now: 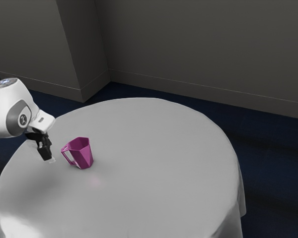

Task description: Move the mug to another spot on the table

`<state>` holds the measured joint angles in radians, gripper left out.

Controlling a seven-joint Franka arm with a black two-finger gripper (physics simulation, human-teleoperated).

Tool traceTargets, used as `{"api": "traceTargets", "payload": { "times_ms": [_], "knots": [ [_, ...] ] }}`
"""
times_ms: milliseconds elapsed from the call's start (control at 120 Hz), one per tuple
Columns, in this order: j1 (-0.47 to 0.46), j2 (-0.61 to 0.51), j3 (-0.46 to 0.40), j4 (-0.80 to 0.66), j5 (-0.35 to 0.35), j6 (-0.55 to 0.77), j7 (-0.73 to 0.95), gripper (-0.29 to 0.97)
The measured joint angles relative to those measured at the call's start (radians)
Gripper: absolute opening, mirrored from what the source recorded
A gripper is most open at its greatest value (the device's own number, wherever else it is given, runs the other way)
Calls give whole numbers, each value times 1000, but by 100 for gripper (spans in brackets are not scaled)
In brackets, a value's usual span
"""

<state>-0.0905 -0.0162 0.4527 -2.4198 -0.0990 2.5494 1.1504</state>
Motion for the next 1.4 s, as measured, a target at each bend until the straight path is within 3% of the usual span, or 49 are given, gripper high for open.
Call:
{"api": "traceTargets", "payload": {
  "times_ms": [125,550,1400],
  "knots": [
    [-5,17,0,11,-57,12,50,66],
    [26,92,1,65,-156,-3,183,66],
    [-11,245,-16,148,-255,-1,290,65]
  ]
}}
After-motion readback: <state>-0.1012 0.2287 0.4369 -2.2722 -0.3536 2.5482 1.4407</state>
